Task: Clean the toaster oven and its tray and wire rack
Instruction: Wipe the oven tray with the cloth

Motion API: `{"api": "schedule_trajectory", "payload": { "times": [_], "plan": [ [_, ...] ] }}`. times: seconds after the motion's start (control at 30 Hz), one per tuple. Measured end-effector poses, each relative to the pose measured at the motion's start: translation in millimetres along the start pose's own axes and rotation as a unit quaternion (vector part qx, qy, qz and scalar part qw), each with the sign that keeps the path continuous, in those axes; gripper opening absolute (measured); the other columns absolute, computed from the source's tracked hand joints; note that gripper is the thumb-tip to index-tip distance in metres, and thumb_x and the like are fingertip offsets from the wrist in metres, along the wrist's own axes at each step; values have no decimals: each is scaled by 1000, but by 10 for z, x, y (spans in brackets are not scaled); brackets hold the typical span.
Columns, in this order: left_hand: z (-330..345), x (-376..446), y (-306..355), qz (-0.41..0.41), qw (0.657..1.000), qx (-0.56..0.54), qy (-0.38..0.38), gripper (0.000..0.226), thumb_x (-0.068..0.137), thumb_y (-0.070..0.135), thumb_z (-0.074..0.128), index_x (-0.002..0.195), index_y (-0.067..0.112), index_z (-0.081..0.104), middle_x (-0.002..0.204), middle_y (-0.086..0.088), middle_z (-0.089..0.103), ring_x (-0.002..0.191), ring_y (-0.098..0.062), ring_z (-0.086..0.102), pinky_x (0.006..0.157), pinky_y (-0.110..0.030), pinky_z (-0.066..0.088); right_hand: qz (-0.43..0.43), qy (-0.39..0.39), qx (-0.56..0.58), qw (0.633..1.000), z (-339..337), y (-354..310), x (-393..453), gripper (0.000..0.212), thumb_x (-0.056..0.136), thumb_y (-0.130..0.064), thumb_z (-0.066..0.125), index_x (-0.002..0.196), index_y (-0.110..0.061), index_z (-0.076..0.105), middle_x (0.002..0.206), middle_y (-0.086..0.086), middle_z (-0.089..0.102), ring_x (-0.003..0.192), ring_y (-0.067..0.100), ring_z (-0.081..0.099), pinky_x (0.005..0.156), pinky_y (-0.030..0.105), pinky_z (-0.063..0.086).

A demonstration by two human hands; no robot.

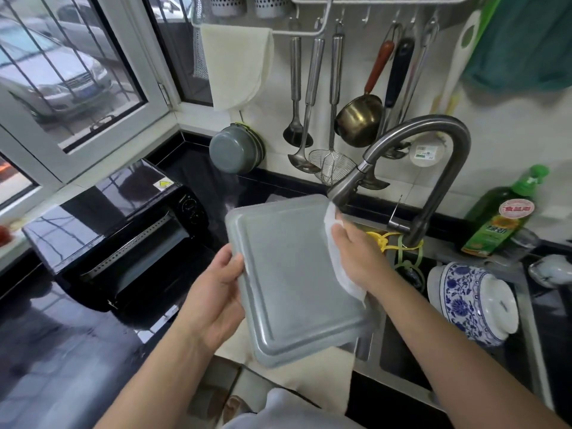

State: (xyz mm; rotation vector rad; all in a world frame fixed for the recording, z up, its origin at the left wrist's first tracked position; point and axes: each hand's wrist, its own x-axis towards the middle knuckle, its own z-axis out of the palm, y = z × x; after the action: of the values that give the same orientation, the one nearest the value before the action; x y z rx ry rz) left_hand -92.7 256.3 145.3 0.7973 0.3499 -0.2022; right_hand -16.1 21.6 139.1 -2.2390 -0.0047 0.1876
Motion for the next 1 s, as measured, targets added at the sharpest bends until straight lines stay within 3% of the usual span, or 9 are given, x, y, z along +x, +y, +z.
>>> {"api": "schedule_trajectory", "payload": {
  "times": [0.13, 0.3, 0.53, 0.6, 0.67, 0.77, 0.83, 0.9, 1.0],
  "plan": [
    [171, -62, -170, -22, 998, 18, -48, 30, 105, 9, 51, 128, 14, 70, 117, -16, 73, 96, -27, 75, 79, -42, 62, -62, 44, -83, 994, 13, -148, 224, 50, 108, -40, 18, 155, -33, 31, 163, -5, 26, 147, 21, 30, 115, 44, 33],
    [242, -4, -306, -33, 999, 19, -19, 33, 107, 11, 50, 137, 7, 62, 119, -19, 71, 101, -28, 72, 80, -39, 63, -319, -22, -120, 940, 550, -356, -197, 42, 108, -23, 34, 146, -11, 48, 154, 3, 44, 147, 11, 23, 121, 18, 2],
    [-131, 199, -3, 41, 988, -48, 140, 17, 109, 13, 45, 110, 11, 62, 111, -18, 71, 100, -32, 71, 91, -55, 57, -447, -139, -154, 870, 724, 234, -819, 44, 108, -32, 42, 149, -18, 45, 160, -7, 35, 152, 12, 21, 123, 25, 14],
    [-253, 248, 114, 66, 981, -41, 180, 20, 111, 13, 42, 117, 11, 61, 115, -15, 74, 104, -30, 74, 90, -57, 58, -315, -142, -93, 934, 640, 502, -806, 40, 107, -30, 43, 144, -18, 53, 158, -6, 39, 145, 4, 33, 117, 19, 25],
    [-338, 218, 188, 83, 979, -14, 185, 23, 111, 13, 44, 126, 13, 61, 119, -12, 76, 109, -29, 75, 89, -59, 59, -26, -108, 32, 993, 521, 646, -633, 35, 108, -24, 40, 133, -15, 63, 148, 6, 53, 126, 12, 55, 106, 26, 42],
    [-352, 57, 192, 137, 973, 107, 155, 19, 108, 13, 52, 117, 22, 66, 113, -12, 78, 99, -30, 77, 77, -48, 64, 263, -30, 207, 942, 395, 649, -358, 35, 106, -36, 45, 129, -15, 60, 131, 15, 62, 116, 32, 60, 103, 50, 48],
    [-304, -87, 123, 235, 913, 303, 137, 28, 107, 11, 54, 106, 36, 68, 100, 0, 79, 86, -19, 77, 69, -30, 60, 287, -32, 276, 917, 418, 465, -286, 39, 98, -50, 56, 125, -23, 62, 126, 8, 65, 113, 31, 61, 103, 52, 48],
    [-286, -187, -47, 316, 779, 528, 120, 42, 106, 4, 52, 112, 45, 61, 95, 17, 75, 80, -5, 69, 68, -17, 51, 268, -96, 328, 901, 546, 237, -292, 53, 80, -66, 68, 116, -28, 70, 120, 2, 71, 110, 25, 66, 103, 49, 49],
    [-207, -329, -304, 345, 598, 710, 137, 58, 87, -4, 55, 130, 34, 56, 111, 10, 74, 92, -11, 66, 72, -28, 56, 152, -289, 398, 857, 816, -162, -435, 64, 79, -72, 67, 128, -31, 67, 136, -1, 64, 127, 17, 59, 111, 44, 44]
  ]
}}
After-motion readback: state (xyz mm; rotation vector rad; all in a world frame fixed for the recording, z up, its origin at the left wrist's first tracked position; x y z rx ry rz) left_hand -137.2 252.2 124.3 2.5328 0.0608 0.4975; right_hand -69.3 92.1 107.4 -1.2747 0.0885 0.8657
